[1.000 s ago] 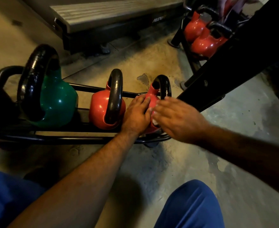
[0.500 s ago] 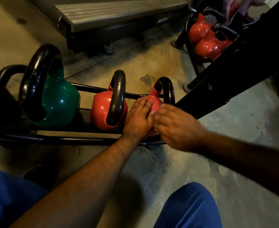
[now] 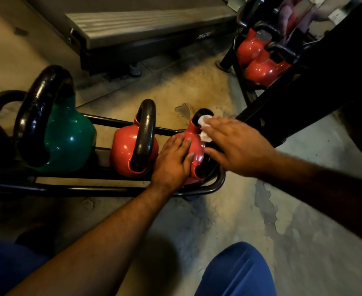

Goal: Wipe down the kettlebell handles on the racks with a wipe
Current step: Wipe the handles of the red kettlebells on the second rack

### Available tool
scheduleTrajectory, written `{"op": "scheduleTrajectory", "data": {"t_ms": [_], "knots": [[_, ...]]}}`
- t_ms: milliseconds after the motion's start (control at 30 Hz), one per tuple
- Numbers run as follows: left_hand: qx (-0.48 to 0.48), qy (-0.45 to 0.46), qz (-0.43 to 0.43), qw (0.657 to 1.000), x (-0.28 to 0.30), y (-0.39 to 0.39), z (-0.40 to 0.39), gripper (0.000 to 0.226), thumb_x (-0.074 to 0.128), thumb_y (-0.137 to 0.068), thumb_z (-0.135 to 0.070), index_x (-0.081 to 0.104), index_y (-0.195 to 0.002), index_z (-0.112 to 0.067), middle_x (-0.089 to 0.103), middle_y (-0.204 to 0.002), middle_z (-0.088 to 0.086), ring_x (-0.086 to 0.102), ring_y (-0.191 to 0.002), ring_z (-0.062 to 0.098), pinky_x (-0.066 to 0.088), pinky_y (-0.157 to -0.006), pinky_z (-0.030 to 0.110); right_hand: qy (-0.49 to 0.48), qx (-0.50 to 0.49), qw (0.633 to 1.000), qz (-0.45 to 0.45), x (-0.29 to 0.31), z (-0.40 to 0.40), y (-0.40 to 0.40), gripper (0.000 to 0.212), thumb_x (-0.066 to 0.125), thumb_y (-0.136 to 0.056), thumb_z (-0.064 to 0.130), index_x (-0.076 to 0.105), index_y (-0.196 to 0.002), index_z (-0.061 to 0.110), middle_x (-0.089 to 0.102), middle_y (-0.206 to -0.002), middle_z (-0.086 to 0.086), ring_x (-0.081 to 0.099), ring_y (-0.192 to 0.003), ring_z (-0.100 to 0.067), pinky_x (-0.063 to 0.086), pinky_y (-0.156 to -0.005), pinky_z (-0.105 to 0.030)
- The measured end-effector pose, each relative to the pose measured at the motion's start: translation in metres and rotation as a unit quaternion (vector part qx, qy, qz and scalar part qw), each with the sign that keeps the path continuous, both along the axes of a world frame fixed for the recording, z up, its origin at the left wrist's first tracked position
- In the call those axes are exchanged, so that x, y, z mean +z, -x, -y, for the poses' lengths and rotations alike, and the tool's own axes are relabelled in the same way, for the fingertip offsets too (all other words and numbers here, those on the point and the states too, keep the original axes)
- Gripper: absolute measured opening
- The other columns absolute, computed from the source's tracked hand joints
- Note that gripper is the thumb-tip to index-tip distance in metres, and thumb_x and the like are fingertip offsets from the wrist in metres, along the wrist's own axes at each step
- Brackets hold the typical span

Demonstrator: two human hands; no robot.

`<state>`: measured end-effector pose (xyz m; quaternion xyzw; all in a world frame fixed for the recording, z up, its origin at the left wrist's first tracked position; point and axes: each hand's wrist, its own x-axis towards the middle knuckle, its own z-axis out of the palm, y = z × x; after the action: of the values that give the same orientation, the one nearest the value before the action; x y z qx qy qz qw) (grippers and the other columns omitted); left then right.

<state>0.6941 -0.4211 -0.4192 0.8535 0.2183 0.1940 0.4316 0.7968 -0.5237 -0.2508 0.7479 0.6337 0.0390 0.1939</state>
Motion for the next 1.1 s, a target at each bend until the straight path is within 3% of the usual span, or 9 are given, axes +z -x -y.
{"op": "scheduleTrajectory", "data": {"t_ms": [100, 167, 233, 400, 500, 600, 733, 867, 1100], "knots": [[0.005, -0.008, 0.001, 1.000, -0.002, -0.001, 0.000, 0.057, 0.034, -0.099, -0.046, 0.033, -0.152, -0.024, 0.028, -0.161, -0.002, 0.020, -0.149, 0.018, 0.024, -0.120, 0.041, 0.051, 0.063, 0.997, 0.004, -0.005, -0.002, 0.005, 0.068, 0.030, -0.099, 0.057, 0.057, -0.140, 0.008, 0.054, -0.146, -0.014, 0.046, -0.141, -0.028, 0.028, -0.118, -0.040], [0.004, -0.009, -0.005, 1.000, -0.001, -0.001, 0.001, 0.061, 0.030, -0.097, -0.049, 0.032, -0.152, -0.024, 0.027, -0.161, -0.002, 0.019, -0.149, 0.017, 0.024, -0.121, 0.041, 0.058, 0.046, 0.997, 0.011, 0.001, -0.011, 0.000, 0.071, 0.025, -0.098, 0.059, 0.061, -0.136, 0.012, 0.057, -0.144, -0.011, 0.047, -0.140, -0.026, 0.031, -0.116, -0.038], [0.005, -0.012, -0.002, 1.000, 0.000, -0.001, 0.003, 0.061, 0.029, -0.096, -0.049, 0.033, -0.152, -0.024, 0.028, -0.160, -0.001, 0.019, -0.149, 0.018, 0.023, -0.121, 0.041, 0.063, -0.008, 0.998, 0.018, 0.007, -0.026, -0.002, 0.079, 0.017, -0.095, 0.064, 0.055, -0.142, 0.012, 0.048, -0.152, -0.010, 0.037, -0.146, -0.024, 0.026, -0.119, -0.038], [0.007, 0.002, 0.009, 1.000, -0.001, 0.000, 0.002, 0.054, 0.039, -0.099, -0.040, 0.036, -0.151, -0.023, 0.031, -0.159, 0.000, 0.021, -0.149, 0.020, 0.023, -0.120, 0.043, 0.132, -0.031, 0.988, 0.078, -0.006, -0.052, 0.008, 0.080, 0.021, -0.098, 0.066, 0.050, -0.145, 0.008, 0.032, -0.161, -0.014, 0.024, -0.151, -0.028, 0.017, -0.123, -0.042], [0.005, -0.009, 0.015, 1.000, -0.001, -0.001, 0.003, 0.055, 0.037, -0.097, -0.042, 0.040, -0.149, -0.023, 0.036, -0.157, 0.001, 0.025, -0.147, 0.021, 0.028, -0.118, 0.045, 0.138, -0.052, 0.985, 0.088, -0.003, -0.068, -0.006, 0.083, 0.020, -0.097, 0.068, 0.046, -0.148, 0.007, 0.035, -0.159, -0.015, 0.028, -0.149, -0.029, 0.023, -0.123, -0.043], [0.016, -0.007, 0.024, 1.000, -0.001, -0.001, 0.003, 0.055, 0.039, -0.097, -0.038, 0.039, -0.149, -0.022, 0.037, -0.156, 0.003, 0.026, -0.147, 0.023, 0.026, -0.119, 0.045, 0.202, -0.042, 0.976, 0.065, -0.002, -0.083, -0.021, 0.078, 0.022, -0.098, 0.065, 0.044, -0.149, 0.010, 0.035, -0.159, -0.014, 0.029, -0.149, -0.028, 0.027, -0.121, -0.044], [0.028, -0.004, 0.024, 0.999, -0.001, -0.001, 0.004, 0.056, 0.041, -0.096, -0.040, 0.039, -0.150, -0.022, 0.037, -0.156, 0.001, 0.025, -0.148, 0.021, 0.026, -0.119, 0.044, 0.250, -0.027, 0.967, 0.050, -0.001, -0.101, -0.038, 0.067, 0.027, -0.100, 0.062, 0.053, -0.140, 0.014, 0.048, -0.149, -0.009, 0.043, -0.138, -0.024, 0.040, -0.112, -0.045], [0.036, 0.004, 0.019, 0.999, 0.001, -0.001, 0.006, 0.055, 0.043, -0.098, -0.040, 0.038, -0.150, -0.024, 0.035, -0.157, -0.002, 0.023, -0.148, 0.019, 0.024, -0.120, 0.043, 0.284, -0.032, 0.957, 0.054, -0.003, -0.112, -0.040, 0.062, 0.033, -0.101, 0.059, 0.054, -0.139, 0.016, 0.049, -0.149, -0.007, 0.043, -0.139, -0.022, 0.039, -0.113, -0.044], [0.032, 0.003, 0.002, 0.999, 0.003, -0.001, 0.006, 0.054, 0.043, -0.100, -0.041, 0.033, -0.152, -0.027, 0.030, -0.159, -0.005, 0.017, -0.150, 0.016, 0.019, -0.122, 0.040, 0.261, -0.081, 0.961, 0.036, -0.003, -0.116, -0.039, 0.054, 0.036, -0.101, 0.055, 0.057, -0.136, 0.020, 0.050, -0.149, -0.004, 0.047, -0.135, -0.021, 0.041, -0.109, -0.040]]}}
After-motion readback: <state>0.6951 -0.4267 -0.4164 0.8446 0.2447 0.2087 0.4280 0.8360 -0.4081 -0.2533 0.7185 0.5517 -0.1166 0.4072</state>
